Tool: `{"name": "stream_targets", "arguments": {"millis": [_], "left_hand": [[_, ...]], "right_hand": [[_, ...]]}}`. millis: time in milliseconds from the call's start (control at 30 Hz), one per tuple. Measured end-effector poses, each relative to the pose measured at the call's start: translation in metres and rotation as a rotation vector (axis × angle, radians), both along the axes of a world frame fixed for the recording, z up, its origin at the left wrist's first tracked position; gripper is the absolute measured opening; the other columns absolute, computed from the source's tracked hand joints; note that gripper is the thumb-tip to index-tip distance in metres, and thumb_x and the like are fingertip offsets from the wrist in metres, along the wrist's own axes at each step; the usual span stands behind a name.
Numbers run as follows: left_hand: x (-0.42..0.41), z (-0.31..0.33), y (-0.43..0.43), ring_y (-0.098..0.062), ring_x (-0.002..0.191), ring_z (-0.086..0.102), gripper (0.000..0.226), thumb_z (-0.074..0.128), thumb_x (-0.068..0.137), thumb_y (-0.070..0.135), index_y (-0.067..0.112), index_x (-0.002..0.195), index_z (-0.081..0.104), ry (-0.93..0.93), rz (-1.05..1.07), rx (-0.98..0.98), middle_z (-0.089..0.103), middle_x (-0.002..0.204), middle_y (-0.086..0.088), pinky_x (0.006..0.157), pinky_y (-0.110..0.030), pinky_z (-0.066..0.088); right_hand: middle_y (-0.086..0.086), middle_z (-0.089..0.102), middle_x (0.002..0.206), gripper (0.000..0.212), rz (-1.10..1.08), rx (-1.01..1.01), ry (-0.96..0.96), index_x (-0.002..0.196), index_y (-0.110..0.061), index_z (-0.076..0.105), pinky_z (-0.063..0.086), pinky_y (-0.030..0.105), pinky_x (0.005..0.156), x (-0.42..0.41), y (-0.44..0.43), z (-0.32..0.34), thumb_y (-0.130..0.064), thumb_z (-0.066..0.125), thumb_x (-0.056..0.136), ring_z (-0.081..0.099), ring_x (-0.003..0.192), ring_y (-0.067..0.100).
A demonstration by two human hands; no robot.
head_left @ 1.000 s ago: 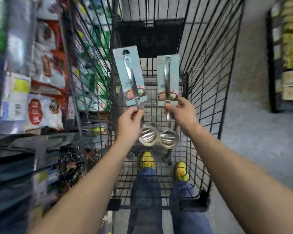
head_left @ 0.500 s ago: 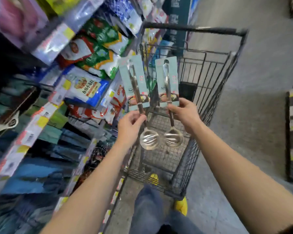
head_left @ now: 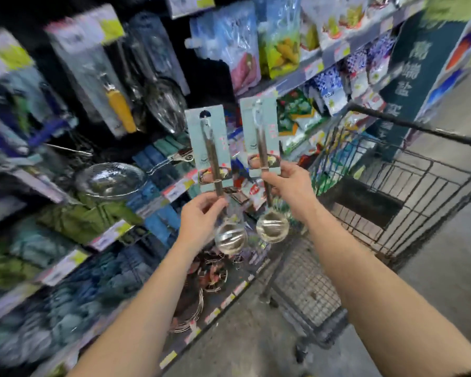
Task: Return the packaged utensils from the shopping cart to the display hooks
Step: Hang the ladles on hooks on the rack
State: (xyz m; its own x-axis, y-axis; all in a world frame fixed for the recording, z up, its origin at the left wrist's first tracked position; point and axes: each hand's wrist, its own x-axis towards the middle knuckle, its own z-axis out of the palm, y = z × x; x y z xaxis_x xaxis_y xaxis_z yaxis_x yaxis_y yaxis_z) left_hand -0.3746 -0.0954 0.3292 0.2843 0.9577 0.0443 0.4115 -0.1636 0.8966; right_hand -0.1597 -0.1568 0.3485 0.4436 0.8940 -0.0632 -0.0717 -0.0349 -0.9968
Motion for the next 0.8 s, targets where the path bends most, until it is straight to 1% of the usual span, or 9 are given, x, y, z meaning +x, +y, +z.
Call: {"name": "stream_targets", "arguments": {"millis": [67, 133, 233, 300, 400, 500, 600, 667, 800], "left_hand": [[-0.033, 0.01, -0.008, 0.002, 0.09, 0.07, 0.005, 0.073, 0.095, 0.017, 0.021, 0.099, 0.072, -0.015, 0.054, 0.004, 0.077, 0.098, 0.003, 0.082, -0.011, 0.051], [-0.074, 0.021, -0.023, -0.006, 0.095, 0.071, 0.005, 0.073, 0.096, 0.02, 0.022, 0.1, 0.072, -0.026, 0.111, 0.025, 0.077, 0.099, 0.002, 0.085, -0.016, 0.052], [-0.137, 0.036, -0.054, 0.008, 0.087, 0.066, 0.004, 0.071, 0.097, 0.022, 0.019, 0.099, 0.073, -0.005, 0.169, 0.073, 0.074, 0.095, 0.01, 0.081, -0.009, 0.05], [-0.181, 0.045, -0.078, 0.016, 0.079, 0.063, 0.008, 0.069, 0.098, 0.023, 0.017, 0.095, 0.075, 0.028, 0.201, 0.098, 0.072, 0.091, 0.014, 0.074, -0.002, 0.045], [-0.251, 0.064, -0.118, 0.008, 0.085, 0.065, 0.012, 0.069, 0.098, 0.026, 0.015, 0.1, 0.076, 0.016, 0.296, 0.139, 0.074, 0.095, 0.008, 0.073, -0.003, 0.044], [-0.32, 0.085, -0.16, 0.007, 0.087, 0.063, 0.008, 0.068, 0.098, 0.028, 0.023, 0.101, 0.073, 0.005, 0.415, 0.209, 0.072, 0.092, 0.016, 0.071, -0.001, 0.044], [-0.385, 0.103, -0.199, 0.007, 0.085, 0.061, 0.012, 0.068, 0.098, 0.031, 0.022, 0.103, 0.073, 0.002, 0.521, 0.254, 0.071, 0.093, 0.014, 0.067, 0.0, 0.043], [-0.426, 0.114, -0.224, 0.005, 0.083, 0.061, 0.011, 0.068, 0.098, 0.031, 0.022, 0.103, 0.073, 0.018, 0.576, 0.27, 0.07, 0.091, 0.013, 0.065, -0.001, 0.042], [-0.496, 0.129, -0.263, 0.008, 0.079, 0.061, 0.002, 0.069, 0.098, 0.022, 0.023, 0.098, 0.071, -0.008, 0.686, 0.318, 0.069, 0.087, 0.017, 0.065, -0.001, 0.043]], "right_hand": [[0.009, 0.08, 0.101, 0.025, 0.064, 0.018, -0.01, 0.117, -0.01, 0.077, 0.051, 0.016, 0.055, -0.027, 0.002, 0.01, -0.002, 0.069, 0.095, 0.067, 0.063, 0.003], [0.004, 0.082, 0.099, 0.024, 0.11, 0.037, -0.011, 0.114, -0.014, 0.075, 0.059, 0.028, 0.067, -0.064, -0.001, 0.021, -0.002, 0.072, 0.094, 0.073, 0.075, 0.012], [0.002, 0.082, 0.096, 0.023, 0.168, 0.075, -0.037, 0.11, -0.014, 0.073, 0.064, 0.043, 0.084, -0.123, -0.011, 0.033, 0.0, 0.073, 0.092, 0.078, 0.087, 0.022], [0.002, 0.082, 0.098, 0.024, 0.218, 0.094, -0.066, 0.109, -0.017, 0.074, 0.064, 0.042, 0.082, -0.168, -0.023, 0.04, 0.0, 0.073, 0.092, 0.077, 0.09, 0.023], [0.004, 0.081, 0.105, 0.023, 0.312, 0.118, -0.106, 0.113, -0.016, 0.074, 0.062, 0.05, 0.091, -0.239, -0.044, 0.05, -0.007, 0.074, 0.092, 0.077, 0.095, 0.023], [-0.01, 0.077, 0.103, 0.03, 0.412, 0.149, -0.154, 0.114, -0.021, 0.074, 0.061, 0.043, 0.092, -0.311, -0.06, 0.062, -0.028, 0.082, 0.086, 0.074, 0.099, 0.008], [-0.004, 0.077, 0.117, 0.03, 0.501, 0.186, -0.14, 0.109, -0.031, 0.075, 0.057, 0.053, 0.1, -0.384, -0.078, 0.077, -0.036, 0.082, 0.08, 0.07, 0.118, 0.025], [-0.001, 0.079, 0.111, 0.016, 0.543, 0.233, -0.154, 0.1, -0.033, 0.075, 0.056, 0.056, 0.1, -0.43, -0.089, 0.086, -0.027, 0.079, 0.086, 0.072, 0.112, 0.03], [0.005, 0.079, 0.102, 0.016, 0.627, 0.256, -0.197, 0.097, -0.035, 0.077, 0.057, 0.059, 0.093, -0.513, -0.113, 0.107, -0.03, 0.08, 0.082, 0.074, 0.097, 0.029]]}}
